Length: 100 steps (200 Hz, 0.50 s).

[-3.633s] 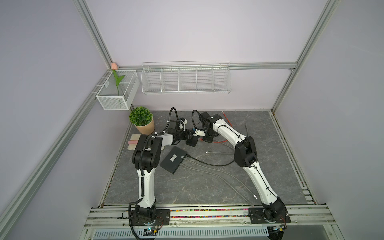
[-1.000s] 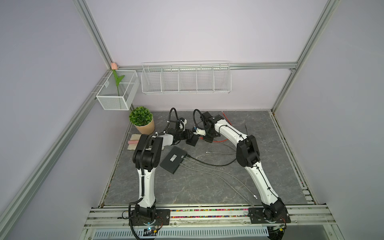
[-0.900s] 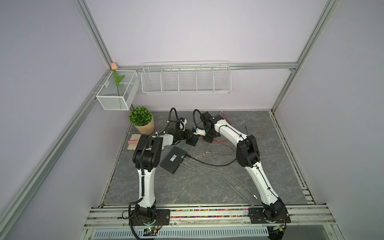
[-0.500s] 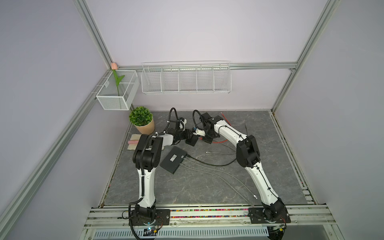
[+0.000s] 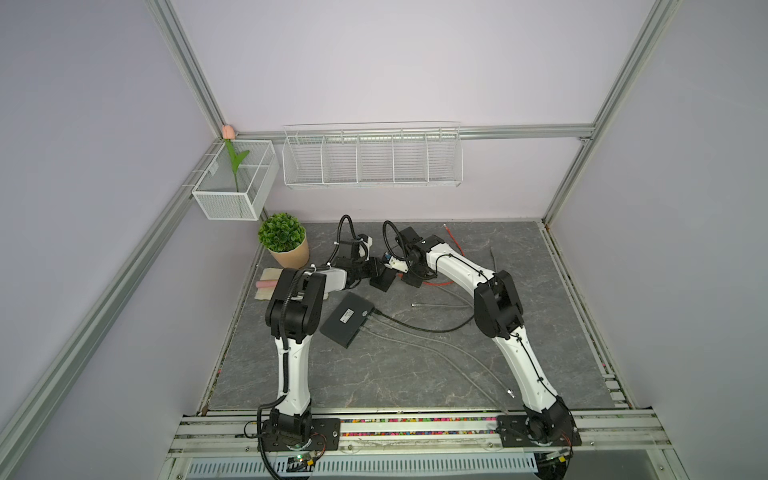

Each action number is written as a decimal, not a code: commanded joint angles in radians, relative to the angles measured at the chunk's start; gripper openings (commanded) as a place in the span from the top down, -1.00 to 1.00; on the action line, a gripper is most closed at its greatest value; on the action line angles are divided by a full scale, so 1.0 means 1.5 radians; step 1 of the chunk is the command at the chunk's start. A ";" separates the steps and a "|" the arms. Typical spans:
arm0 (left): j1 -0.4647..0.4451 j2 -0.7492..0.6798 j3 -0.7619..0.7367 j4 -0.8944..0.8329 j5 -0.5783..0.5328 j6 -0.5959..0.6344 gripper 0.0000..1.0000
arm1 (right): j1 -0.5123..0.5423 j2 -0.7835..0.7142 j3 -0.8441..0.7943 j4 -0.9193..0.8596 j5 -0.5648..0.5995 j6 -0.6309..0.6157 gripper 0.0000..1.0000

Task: Insert the plug into the switch port
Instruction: 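Hold the red plug pressed into the port while the left gripper steadies the switch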

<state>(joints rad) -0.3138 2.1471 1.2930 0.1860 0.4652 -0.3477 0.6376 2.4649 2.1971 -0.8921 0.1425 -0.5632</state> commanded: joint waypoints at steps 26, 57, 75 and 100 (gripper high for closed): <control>-0.025 0.014 -0.004 -0.004 0.050 -0.004 0.40 | 0.013 -0.016 0.004 0.113 -0.021 0.022 0.86; -0.026 0.019 -0.002 -0.001 0.055 -0.005 0.41 | 0.015 -0.009 0.001 0.114 -0.055 0.015 0.86; -0.027 0.020 0.000 -0.001 0.056 -0.005 0.41 | 0.019 -0.006 0.000 0.105 -0.086 -0.001 0.85; -0.027 0.021 -0.002 0.000 0.054 -0.005 0.42 | 0.027 -0.004 -0.003 0.098 -0.112 -0.017 0.86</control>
<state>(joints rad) -0.3134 2.1509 1.2930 0.1963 0.4534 -0.3500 0.6388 2.4649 2.1960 -0.8745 0.1181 -0.5591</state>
